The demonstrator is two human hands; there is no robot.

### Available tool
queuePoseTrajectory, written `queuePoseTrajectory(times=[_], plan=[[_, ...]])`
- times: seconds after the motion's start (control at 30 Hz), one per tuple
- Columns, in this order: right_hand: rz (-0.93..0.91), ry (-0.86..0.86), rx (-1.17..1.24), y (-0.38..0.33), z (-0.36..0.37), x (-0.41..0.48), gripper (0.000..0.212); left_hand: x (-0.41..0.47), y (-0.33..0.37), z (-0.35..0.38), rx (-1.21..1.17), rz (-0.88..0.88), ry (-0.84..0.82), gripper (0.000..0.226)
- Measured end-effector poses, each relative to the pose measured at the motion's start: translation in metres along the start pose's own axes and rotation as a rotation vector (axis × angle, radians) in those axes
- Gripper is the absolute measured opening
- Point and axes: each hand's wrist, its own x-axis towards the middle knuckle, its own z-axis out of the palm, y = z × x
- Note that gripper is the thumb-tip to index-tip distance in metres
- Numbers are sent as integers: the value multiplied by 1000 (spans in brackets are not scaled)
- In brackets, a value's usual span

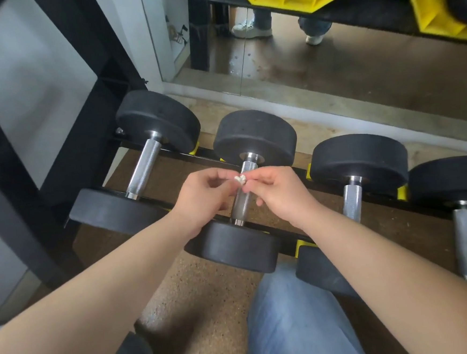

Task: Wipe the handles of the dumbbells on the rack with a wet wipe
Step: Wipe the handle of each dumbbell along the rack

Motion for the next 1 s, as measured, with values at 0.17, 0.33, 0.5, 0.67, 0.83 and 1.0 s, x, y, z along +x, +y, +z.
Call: queuePoseTrajectory(times=[0.17,0.33,0.5,0.67,0.83,1.0], plan=[[95,94,-119,-1,-8,-5,31,36,12,1,331,59,187,5],[159,125,-117,3,-8,-6,33,54,14,6,650,351,33,6],[134,117,-104,5,-9,-4,30,53,8,1,759,502,-54,6],[101,90,-89,12,-6,1,11,31,-5,-20,807,386,-339,9],[94,98,-57,15,-2,7,18,46,3,-1,733,451,-182,13],[97,124,-89,15,-5,13,2,63,8,13,672,444,30,3]])
